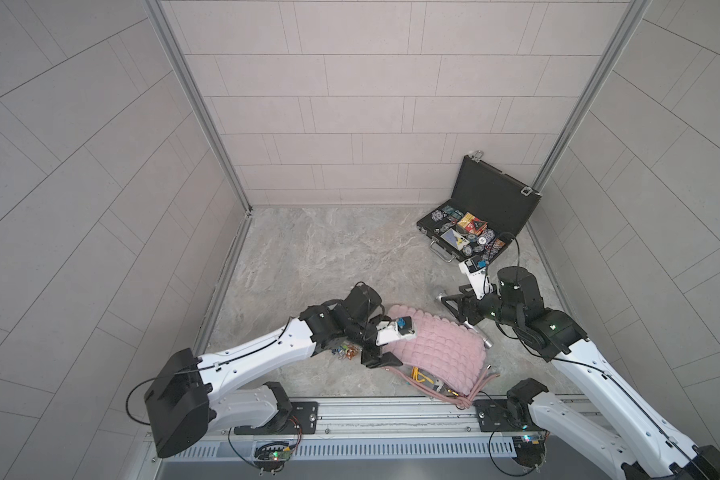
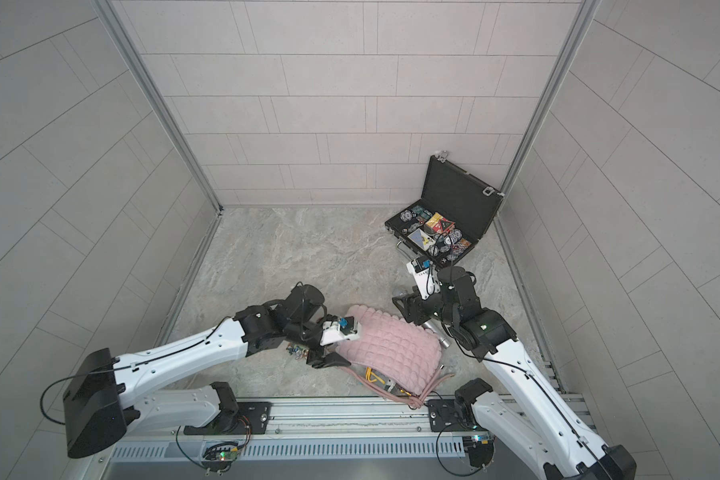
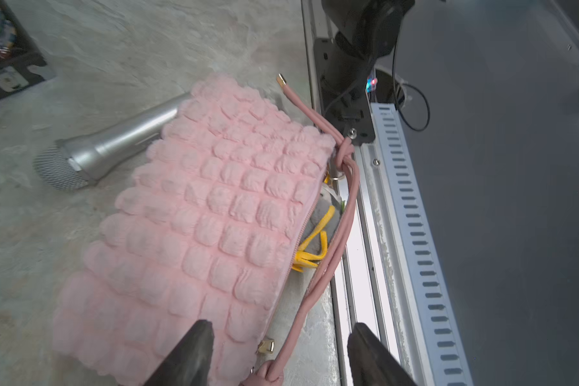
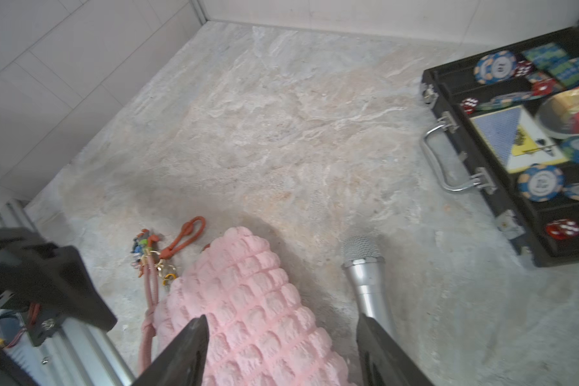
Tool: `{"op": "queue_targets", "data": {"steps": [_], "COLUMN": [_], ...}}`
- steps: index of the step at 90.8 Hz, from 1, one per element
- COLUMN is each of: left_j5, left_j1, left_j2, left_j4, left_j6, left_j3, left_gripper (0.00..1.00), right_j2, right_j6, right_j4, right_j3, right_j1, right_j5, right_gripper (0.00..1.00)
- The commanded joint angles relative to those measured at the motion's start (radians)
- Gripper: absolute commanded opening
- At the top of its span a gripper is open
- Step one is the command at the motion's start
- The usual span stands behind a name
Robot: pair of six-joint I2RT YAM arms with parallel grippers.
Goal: Remove the decoration from the bag
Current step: Pick up the bag from the center of the board.
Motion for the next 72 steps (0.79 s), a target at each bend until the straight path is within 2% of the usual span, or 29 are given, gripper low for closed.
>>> {"op": "queue_targets", "data": {"steps": [1,7,18,32,35,37,51,61,72], "left_j5": [-0.152,-0.210,-0.387,-0.505,-0.553,-0.578,-0.782,-0.892,-0.922], "left_j1": [-0.069,-0.126,-0.233,-0.321,-0.330,-0.332,-0.333,-0.345,-0.352], "left_j2": [0.042,0.043,0.071,0.155,0.172,0.187,0.278,0.273,0.233], "left_j4": [0.029,0.028,0.080,0.156,0.175,0.192,0.300,0.358,0.428], "left_j6": [0.103,0.141,0.171,0.162,0.164,0.166,0.176,0.170,0.194], "left_j3": [-0.011,-0.019,-0.050,-0.075,-0.080,-0.081,-0.079,-0.072,-0.101], "left_gripper": [0.67,0.68,0.69,0.71,0.71,0.71,0.71,0.71,0.71], "right_j2": [-0.004,0.000,0.006,0.009,0.007,0.008,0.015,0.019,0.026], "right_j6": [0.043,0.035,0.033,0.031,0.029,0.030,0.028,0.020,0.015], "right_j4": [-0.020,-0.013,0.010,0.026,0.026,0.025,0.029,0.027,0.028], "right_j3": [-0.021,-0.033,-0.045,-0.053,-0.055,-0.057,-0.061,-0.056,-0.054], "right_j1": [0.001,0.001,-0.002,-0.004,-0.004,-0.004,-0.007,-0.006,-0.008], "right_j5": [0.113,0.122,0.133,0.132,0.130,0.128,0.110,0.107,0.105], "right_gripper": [0.79,0.81,0.84,0.91,0.98,1.00,1.00,1.00,1.00]}}
